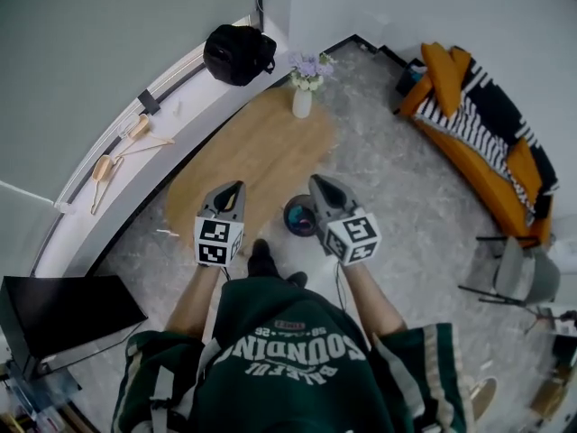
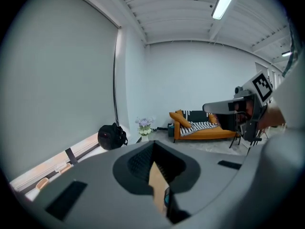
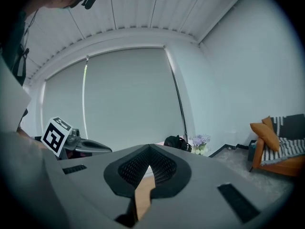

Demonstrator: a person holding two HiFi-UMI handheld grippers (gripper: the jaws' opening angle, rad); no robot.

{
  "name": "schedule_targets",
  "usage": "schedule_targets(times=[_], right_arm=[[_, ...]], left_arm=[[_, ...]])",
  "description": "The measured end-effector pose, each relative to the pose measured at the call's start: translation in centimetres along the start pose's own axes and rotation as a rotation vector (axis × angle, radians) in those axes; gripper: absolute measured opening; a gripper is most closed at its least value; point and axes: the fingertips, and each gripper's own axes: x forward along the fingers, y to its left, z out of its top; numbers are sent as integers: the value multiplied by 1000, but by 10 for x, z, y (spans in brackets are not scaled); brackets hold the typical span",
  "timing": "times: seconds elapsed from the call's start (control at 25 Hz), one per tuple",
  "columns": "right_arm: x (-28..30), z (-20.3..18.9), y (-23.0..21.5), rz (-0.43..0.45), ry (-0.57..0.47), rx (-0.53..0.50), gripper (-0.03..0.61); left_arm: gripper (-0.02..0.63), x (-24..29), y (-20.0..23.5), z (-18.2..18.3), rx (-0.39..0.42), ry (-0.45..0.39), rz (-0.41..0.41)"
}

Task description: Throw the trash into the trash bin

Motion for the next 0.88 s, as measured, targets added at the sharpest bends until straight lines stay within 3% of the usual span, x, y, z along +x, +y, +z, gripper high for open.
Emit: schedule_targets(times=[0.88], right_arm=[[-8,-24,12,20,52,-30,0]], left_arm=[[2,-6,-7,-16,-45,2,-2]])
